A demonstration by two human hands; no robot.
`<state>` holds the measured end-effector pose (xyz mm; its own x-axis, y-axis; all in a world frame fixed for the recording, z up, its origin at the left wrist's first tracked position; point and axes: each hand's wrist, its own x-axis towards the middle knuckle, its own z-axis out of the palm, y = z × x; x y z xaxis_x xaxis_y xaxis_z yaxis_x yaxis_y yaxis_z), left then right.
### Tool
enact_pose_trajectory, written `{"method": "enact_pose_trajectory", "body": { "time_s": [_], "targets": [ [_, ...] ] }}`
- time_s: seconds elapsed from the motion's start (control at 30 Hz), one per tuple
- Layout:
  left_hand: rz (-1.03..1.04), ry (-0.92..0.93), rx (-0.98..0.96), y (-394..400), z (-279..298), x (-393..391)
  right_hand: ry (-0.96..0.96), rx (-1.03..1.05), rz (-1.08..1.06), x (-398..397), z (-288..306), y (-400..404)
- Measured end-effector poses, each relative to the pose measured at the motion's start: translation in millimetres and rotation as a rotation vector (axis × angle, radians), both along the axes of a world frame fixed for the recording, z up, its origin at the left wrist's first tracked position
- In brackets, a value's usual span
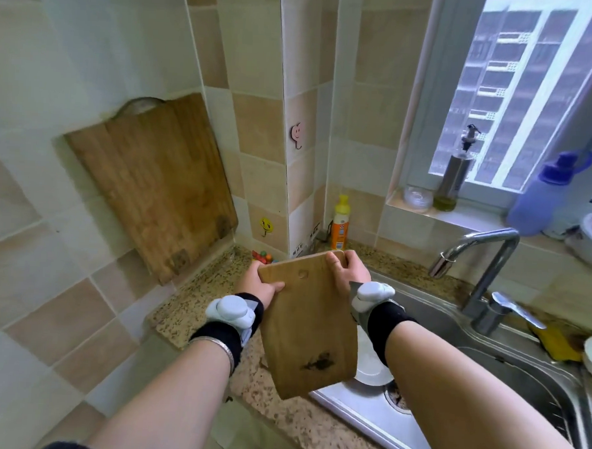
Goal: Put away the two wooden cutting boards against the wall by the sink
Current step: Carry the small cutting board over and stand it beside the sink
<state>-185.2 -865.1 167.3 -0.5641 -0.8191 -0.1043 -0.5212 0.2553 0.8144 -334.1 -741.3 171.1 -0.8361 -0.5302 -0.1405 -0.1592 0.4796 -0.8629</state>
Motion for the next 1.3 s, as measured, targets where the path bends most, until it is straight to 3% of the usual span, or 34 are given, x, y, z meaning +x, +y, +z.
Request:
{"method": "enact_pose_trajectory", "body": {
  "time_s": [0.43,0.9,1.3],
  "targets": [
    [-0.091,-0.016,0.068,-85.1,8.2,-57.4,-0.001,-0.061,-0.130,-44.9,4.9,-79.8],
    [0.003,0.013,-0.169,-98.8,68.7,-100.7,0.124,-0.253,-0.148,-101.6,66.3,-138.4],
    [0.132,0.138,-0.423,-79.7,90.1,-138.0,-0.038,-0.476,-0.073,-121.4,111.1,-156.5]
  ]
}}
